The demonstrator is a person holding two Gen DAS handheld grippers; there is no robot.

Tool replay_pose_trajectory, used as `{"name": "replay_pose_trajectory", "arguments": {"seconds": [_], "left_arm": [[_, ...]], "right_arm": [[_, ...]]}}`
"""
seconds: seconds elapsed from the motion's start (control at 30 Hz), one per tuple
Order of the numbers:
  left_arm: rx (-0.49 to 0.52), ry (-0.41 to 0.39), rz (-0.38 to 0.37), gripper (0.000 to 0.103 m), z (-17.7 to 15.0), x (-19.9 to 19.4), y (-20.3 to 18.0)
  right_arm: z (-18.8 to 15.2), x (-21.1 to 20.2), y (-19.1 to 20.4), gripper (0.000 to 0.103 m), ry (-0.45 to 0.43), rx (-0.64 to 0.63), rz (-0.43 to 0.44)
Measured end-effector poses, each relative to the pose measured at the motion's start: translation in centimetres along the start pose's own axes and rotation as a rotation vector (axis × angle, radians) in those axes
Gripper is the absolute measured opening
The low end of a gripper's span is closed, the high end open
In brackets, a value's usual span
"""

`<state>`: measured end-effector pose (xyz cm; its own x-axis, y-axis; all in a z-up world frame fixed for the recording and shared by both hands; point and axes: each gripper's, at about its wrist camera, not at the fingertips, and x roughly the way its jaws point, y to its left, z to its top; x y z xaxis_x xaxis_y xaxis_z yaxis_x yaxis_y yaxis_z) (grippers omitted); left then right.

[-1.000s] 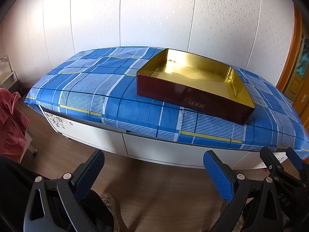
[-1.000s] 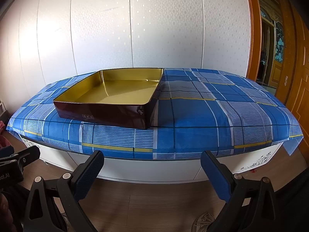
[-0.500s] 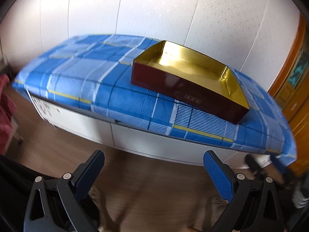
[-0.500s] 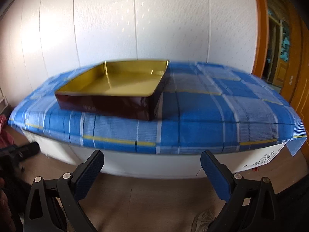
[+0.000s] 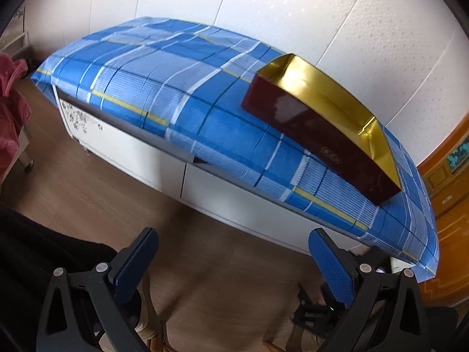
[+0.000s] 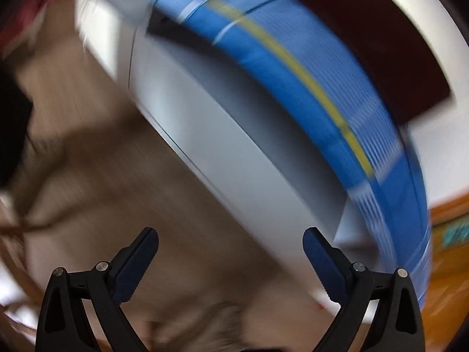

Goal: Organize soft objects
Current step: 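Lower both tools toward the cabinet front and pull open the drawer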

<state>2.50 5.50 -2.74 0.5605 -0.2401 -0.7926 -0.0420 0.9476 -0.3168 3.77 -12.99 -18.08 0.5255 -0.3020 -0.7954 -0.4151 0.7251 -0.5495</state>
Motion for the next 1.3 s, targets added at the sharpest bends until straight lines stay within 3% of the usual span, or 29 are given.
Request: {"name": "replay_pose_trajectory", "arguments": {"seconds": [0.07, 0.23, 0.37, 0.6, 0.8, 0.97, 1.3], "left_arm": [[-0.017, 0.033, 0.013, 0.103, -0.1, 0.7, 0.6], [-0.024, 0.1, 0.055, 0.103, -0.6, 2.3, 1.3], [0.005, 0.131, 0.092, 0.103, -1.2, 3.3, 1.1], [0.017, 0.174, 0.099, 0.103, -2.0, 4.6, 1.2], [0.051, 0.183, 0.109, 0.103, -2.0, 5.1, 0.8], [0.113, 0.174, 0.133, 0.103, -2.2, 5.0, -0.4], [0.182, 0.193, 0.208, 0.103, -2.4, 5.7, -1.0]], "right_arm": [[0.2, 2.0, -0.2, 0.094, 0.031, -0.056, -0.031], [0.0, 6.0, -1.7, 0.094, 0.084, -0.087, -0.072], [-0.1, 8.0, -1.6, 0.094, 0.074, -0.167, -0.128], [-0.1, 10.6, -1.2, 0.095, 0.091, -0.284, -0.114], [-0.2, 10.9, -1.0, 0.097, 0.093, -0.371, -0.114], [-1.4, 11.1, 0.0, 0.101, 0.116, -0.515, -0.149], [-2.2, 9.1, 0.3, 0.101, 0.114, -0.499, -0.126]]}}
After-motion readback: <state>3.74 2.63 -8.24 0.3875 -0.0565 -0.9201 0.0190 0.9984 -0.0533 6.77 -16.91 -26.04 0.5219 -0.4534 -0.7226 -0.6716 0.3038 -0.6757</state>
